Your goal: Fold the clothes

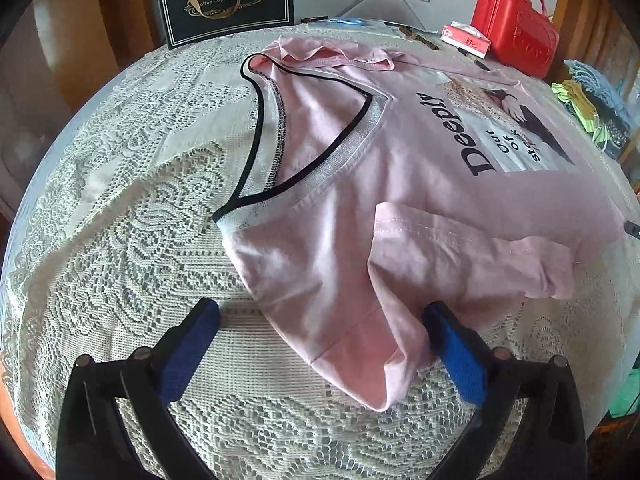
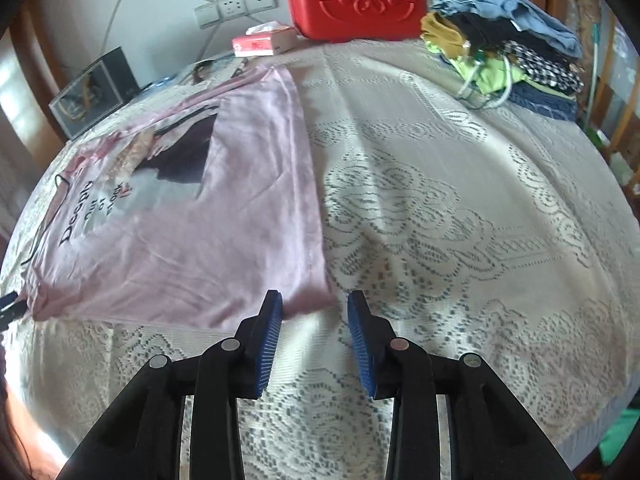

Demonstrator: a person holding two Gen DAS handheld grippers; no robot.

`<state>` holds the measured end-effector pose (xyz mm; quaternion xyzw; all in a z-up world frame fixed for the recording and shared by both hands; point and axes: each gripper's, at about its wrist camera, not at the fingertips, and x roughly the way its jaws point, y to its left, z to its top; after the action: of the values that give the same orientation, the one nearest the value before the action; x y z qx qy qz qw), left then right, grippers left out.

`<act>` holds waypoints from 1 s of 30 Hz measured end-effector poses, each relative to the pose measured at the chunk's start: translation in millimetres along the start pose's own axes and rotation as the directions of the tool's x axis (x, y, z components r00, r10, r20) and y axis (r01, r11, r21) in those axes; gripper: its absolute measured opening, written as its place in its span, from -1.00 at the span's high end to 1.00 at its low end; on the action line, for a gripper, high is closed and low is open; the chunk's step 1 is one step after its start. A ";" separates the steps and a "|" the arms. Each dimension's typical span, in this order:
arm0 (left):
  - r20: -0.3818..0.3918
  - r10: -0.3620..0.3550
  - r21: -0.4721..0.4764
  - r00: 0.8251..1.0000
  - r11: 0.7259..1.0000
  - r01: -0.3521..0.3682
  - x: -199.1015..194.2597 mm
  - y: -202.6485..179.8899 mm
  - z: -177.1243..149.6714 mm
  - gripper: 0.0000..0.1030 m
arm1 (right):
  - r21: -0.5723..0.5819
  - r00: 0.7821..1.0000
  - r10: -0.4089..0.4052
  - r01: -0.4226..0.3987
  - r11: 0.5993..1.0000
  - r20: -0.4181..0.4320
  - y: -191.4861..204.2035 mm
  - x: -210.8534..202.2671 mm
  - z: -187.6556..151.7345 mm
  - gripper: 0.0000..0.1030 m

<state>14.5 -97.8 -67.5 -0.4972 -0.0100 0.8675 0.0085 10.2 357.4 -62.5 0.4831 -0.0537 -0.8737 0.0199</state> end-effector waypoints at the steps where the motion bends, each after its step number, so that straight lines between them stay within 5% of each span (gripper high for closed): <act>1: 0.006 -0.002 0.005 1.000 1.000 0.002 0.3 -0.4 -0.3 -1.00 | -0.009 1.000 0.002 -0.002 1.000 0.007 2.1 0.6 0.3 0.34; 4: 0.025 -0.015 0.019 1.000 1.000 0.015 -1.1 -2.8 1.6 -0.76 | -0.093 0.998 -0.068 0.068 0.993 0.011 15.4 5.7 1.1 0.71; 6: 0.037 -0.025 0.032 0.999 0.999 0.023 -2.6 -6.0 3.5 -0.50 | -0.128 0.996 -0.090 0.089 0.988 0.000 21.9 10.8 0.4 0.73; 15: 0.015 -0.023 0.043 1.000 0.999 0.022 1.4 -8.9 12.1 -0.43 | -0.088 0.999 -0.035 0.034 0.996 -0.014 12.9 15.5 3.4 0.73; 17: -0.008 -0.046 0.059 0.999 0.997 0.047 -1.3 -11.2 16.0 0.01 | -0.125 0.997 -0.075 0.073 0.989 -0.005 19.8 12.5 4.3 0.83; 18: -0.021 -0.050 0.061 0.999 0.997 0.051 -2.6 -12.7 18.7 0.54 | -0.138 0.996 -0.084 0.084 0.987 0.007 22.6 8.9 5.9 0.88; 19: -0.034 -0.054 0.063 0.998 0.996 0.056 -3.9 -14.2 21.3 0.80 | -0.141 0.996 -0.081 0.083 0.987 0.021 24.3 3.5 8.9 0.89; 30: -0.061 -0.078 0.073 0.995 0.994 0.082 -6.7 -12.1 40.1 0.87 | -0.069 0.999 0.032 -0.030 0.997 0.028 23.3 -13.6 37.9 0.90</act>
<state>-16.7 -86.2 -41.2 -0.5208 0.0030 0.8514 0.0622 -15.0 338.2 -28.5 0.4682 -0.0315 -0.8817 0.0494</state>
